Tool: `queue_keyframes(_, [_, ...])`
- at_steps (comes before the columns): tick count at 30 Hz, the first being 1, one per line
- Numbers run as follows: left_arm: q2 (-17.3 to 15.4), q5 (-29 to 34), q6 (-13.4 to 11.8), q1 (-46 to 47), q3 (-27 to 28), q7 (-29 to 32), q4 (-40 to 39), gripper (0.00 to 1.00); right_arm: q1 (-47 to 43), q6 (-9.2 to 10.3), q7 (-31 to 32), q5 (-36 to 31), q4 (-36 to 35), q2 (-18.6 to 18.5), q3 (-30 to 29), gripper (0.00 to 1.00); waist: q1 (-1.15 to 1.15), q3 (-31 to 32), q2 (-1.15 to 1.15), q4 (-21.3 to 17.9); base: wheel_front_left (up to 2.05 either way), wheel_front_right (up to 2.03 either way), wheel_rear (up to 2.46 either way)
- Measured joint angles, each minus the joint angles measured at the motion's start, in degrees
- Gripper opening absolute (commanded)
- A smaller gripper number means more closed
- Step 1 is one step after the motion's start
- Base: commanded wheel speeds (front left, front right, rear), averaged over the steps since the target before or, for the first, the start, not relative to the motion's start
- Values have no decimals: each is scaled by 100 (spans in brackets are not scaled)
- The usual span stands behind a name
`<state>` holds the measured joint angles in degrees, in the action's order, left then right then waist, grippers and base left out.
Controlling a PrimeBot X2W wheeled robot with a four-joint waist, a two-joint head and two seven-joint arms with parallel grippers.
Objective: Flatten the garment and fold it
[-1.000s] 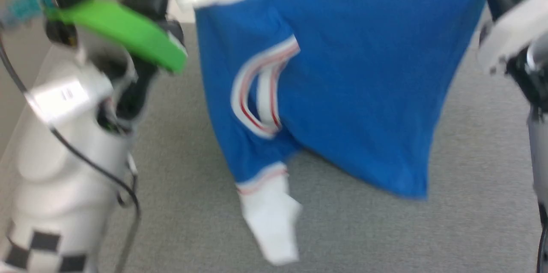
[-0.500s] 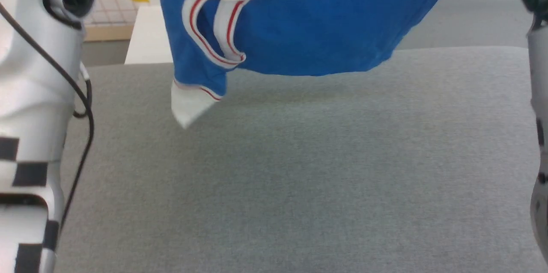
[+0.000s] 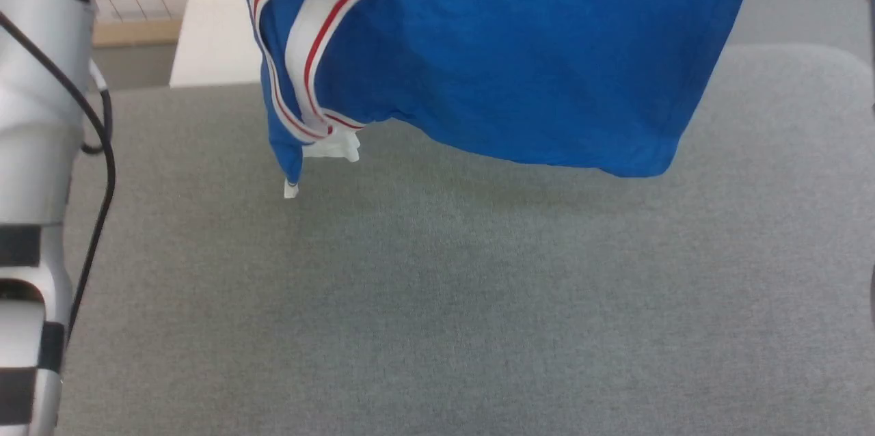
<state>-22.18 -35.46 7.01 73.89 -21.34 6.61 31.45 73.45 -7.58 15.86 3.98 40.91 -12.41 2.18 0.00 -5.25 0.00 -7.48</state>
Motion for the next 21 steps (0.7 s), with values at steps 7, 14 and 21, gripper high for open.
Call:
queue_keyframes(7, [14, 135, -78, 677, -34, -137, -156, 0, 577, 0, -141, -62, 23, -46, -2, 0, 0, -685, 0, 1, 0, 0, 0])
queue_keyframes(14, [289, 525, -578, 1702, 69, -1017, -151, 0, 1355, 0, -777, -617, -38, -15, 29, 0, 0, -1534, 0, -6, 0, 0, 0])
queue_keyframes(21, [706, 532, -524, 2282, 160, -1896, 80, 0, 1915, 0, -1395, -1288, 53, -242, 320, 0, 1, -2371, 0, 60, 0, 0, 0])
